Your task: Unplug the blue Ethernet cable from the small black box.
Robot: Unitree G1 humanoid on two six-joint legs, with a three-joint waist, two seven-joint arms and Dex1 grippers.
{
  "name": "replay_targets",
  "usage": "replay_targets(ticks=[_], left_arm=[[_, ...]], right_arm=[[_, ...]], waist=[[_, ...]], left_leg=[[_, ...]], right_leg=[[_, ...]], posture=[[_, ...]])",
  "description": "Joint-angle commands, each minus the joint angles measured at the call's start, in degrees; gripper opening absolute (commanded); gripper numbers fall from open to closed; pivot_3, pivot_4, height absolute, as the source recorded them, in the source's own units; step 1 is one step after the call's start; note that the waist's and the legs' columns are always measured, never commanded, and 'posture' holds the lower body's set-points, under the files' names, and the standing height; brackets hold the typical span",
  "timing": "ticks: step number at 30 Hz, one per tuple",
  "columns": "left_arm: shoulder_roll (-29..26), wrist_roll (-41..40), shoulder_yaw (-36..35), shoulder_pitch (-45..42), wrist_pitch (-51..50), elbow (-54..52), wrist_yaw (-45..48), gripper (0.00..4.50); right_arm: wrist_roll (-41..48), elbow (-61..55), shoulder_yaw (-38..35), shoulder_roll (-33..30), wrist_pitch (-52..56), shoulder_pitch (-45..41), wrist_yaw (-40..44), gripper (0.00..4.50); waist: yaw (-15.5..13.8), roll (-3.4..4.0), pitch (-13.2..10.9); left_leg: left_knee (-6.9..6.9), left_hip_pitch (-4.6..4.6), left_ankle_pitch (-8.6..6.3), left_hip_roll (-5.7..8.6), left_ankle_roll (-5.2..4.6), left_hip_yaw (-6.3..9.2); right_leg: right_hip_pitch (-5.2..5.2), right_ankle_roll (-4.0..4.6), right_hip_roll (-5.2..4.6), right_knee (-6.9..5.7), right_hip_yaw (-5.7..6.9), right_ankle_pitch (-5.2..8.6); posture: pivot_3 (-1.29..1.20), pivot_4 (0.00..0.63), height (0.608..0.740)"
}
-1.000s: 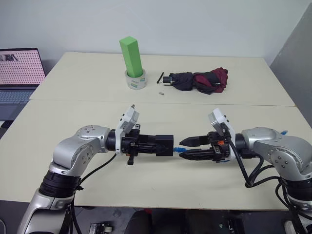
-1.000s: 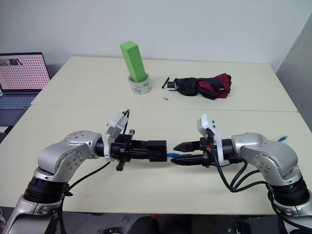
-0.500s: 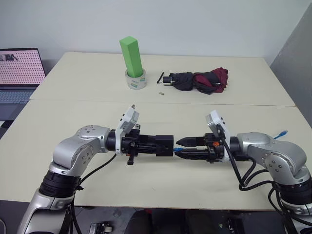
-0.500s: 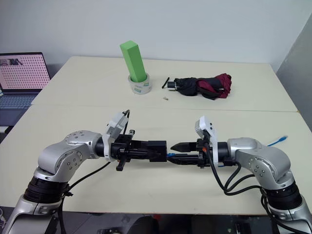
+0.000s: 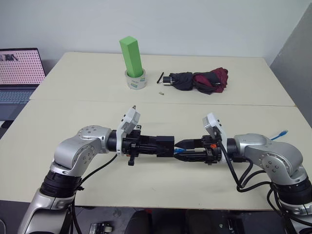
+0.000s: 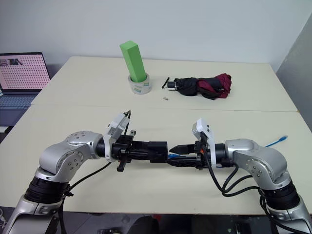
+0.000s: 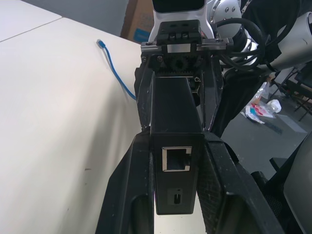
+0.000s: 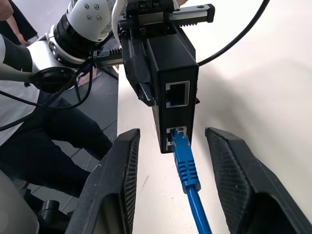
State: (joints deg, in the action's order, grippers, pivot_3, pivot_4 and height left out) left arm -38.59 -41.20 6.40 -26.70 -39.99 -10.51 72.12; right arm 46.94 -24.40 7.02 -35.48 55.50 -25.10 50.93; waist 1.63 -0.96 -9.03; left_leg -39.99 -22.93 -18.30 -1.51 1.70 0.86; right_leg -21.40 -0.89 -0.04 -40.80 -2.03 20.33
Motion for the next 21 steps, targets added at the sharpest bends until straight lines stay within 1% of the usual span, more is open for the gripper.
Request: replay_targets(ticks=[1, 2, 4, 9, 21], left_arm=[[0.1, -0.2, -0.5, -0.7, 0.2, -1.1, 0.5, 0.78], [0.1, -0.2, -0.5, -0.6, 0.2, -1.1, 0.5, 0.78], [0.1, -0.2, -0.5, -0.6, 0.3, -1.1, 0.6, 0.78], [-0.1, 0.1, -0.5, -0.8, 0.4, -0.7, 0.9, 0.78], [-0.4, 0.5, -0.5, -0.3, 0.5, -1.1, 1.4, 0.78]], right_arm=[[-0.2, -0.4, -0.3, -0.4, -1.2, -0.1, 0.9, 1.80], [-0.5, -0.4, -0.3, -0.5, -1.3, 0.0, 1.1, 1.45], [-0.9, -0.2, -0.1, -0.8, -1.4, 0.1, 1.5, 1.13], [-1.9, 0.6, 0.2, -2.0, -2.0, -0.2, 3.1, 0.11], [-3.3, 2.4, 0.6, -2.6, -2.7, -2.0, 5.3, 0.06]], waist=[[0.0, 0.00, 0.0], [0.0, 0.00, 0.0], [0.0, 0.00, 0.0], [0.0, 0.00, 0.0], [0.0, 0.00, 0.0]], left_leg=[[0.00, 0.00, 0.00, 0.00, 0.00, 0.00], [0.00, 0.00, 0.00, 0.00, 0.00, 0.00], [0.00, 0.00, 0.00, 0.00, 0.00, 0.00], [0.00, 0.00, 0.00, 0.00, 0.00, 0.00], [0.00, 0.00, 0.00, 0.00, 0.00, 0.00]], right_leg=[[0.00, 0.00, 0.00, 0.00, 0.00, 0.00], [0.00, 0.00, 0.00, 0.00, 0.00, 0.00], [0.00, 0.00, 0.00, 0.00, 0.00, 0.00], [0.00, 0.00, 0.00, 0.00, 0.00, 0.00], [0.00, 0.00, 0.00, 0.00, 0.00, 0.00]], posture=[[0.00, 0.150, 0.740], [0.00, 0.150, 0.740], [0.00, 0.150, 0.740], [0.00, 0.150, 0.740], [0.00, 0.150, 0.740]])
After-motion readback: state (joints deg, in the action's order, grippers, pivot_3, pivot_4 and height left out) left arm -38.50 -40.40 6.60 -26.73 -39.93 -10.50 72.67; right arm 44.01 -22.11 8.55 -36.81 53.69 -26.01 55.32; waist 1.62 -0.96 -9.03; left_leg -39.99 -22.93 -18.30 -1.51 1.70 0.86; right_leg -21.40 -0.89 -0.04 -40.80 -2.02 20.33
